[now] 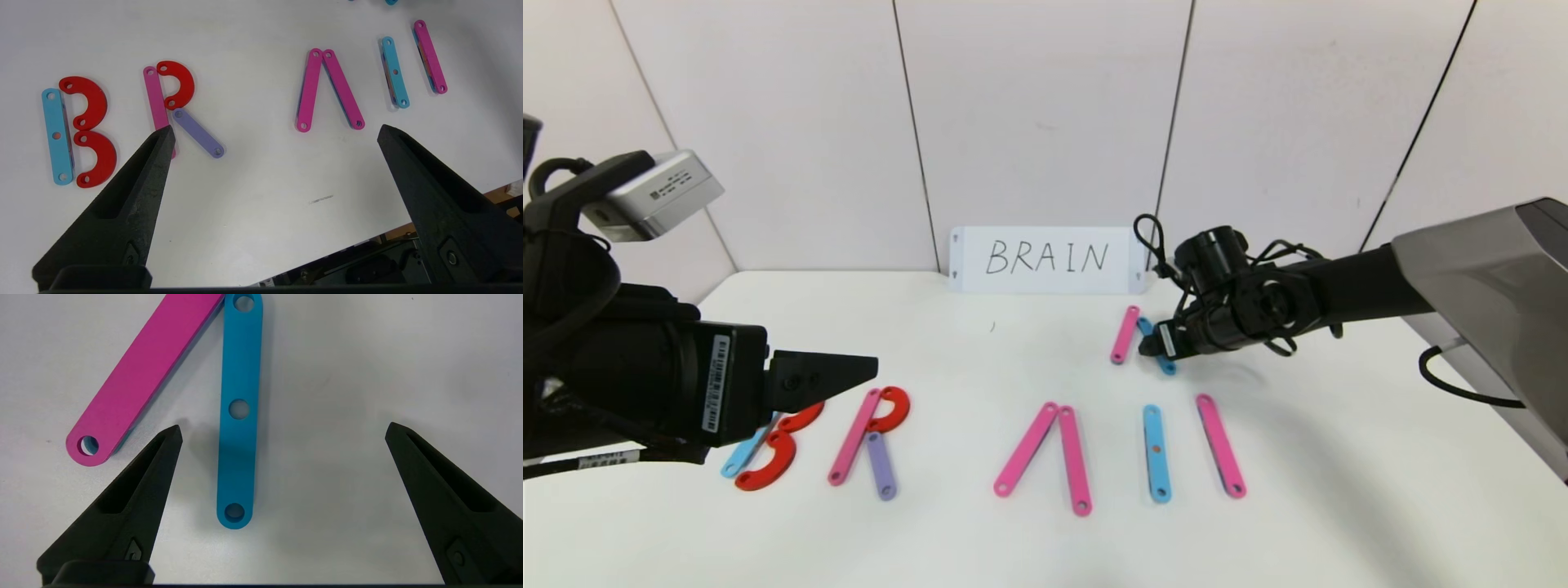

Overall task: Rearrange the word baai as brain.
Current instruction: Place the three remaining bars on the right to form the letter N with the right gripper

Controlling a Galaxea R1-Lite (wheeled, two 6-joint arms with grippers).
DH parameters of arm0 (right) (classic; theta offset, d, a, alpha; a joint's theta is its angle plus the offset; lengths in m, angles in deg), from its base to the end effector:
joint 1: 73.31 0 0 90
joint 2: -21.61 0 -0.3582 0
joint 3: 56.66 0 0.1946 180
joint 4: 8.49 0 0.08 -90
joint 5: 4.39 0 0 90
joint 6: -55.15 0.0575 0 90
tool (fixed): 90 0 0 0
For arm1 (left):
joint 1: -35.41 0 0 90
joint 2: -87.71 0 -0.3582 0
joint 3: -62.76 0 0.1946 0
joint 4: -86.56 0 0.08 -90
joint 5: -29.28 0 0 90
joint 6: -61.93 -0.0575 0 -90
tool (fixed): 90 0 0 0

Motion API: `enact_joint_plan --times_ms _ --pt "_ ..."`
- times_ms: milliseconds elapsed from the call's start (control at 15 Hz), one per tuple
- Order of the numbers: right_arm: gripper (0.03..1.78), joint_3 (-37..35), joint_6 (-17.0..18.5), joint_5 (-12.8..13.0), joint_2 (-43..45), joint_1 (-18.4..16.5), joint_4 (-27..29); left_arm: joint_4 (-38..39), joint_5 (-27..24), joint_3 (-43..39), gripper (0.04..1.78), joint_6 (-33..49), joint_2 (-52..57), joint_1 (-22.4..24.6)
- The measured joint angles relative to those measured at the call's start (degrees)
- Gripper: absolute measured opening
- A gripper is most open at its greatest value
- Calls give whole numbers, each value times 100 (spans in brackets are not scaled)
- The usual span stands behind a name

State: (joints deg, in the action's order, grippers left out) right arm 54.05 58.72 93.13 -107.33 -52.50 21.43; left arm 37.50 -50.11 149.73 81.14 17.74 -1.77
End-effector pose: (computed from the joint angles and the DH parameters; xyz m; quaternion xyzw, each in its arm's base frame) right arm 0.4713 0.1711 0.1157 -0.0715 0.3986 0.0933 0.9095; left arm 0.1491 -0.0998 0.3210 -0.0458 0.2858 -0.1756 0.9409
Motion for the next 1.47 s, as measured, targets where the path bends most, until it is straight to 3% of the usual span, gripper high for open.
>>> enact_joint_plan --times_ms 800,1467 --pt "174 113 -85 -522 -91 77 -4 11 2 0 173 -1 0 0" --pt "174 135 -94 -524 -151 5 -11 11 5 0 173 2 0 0"
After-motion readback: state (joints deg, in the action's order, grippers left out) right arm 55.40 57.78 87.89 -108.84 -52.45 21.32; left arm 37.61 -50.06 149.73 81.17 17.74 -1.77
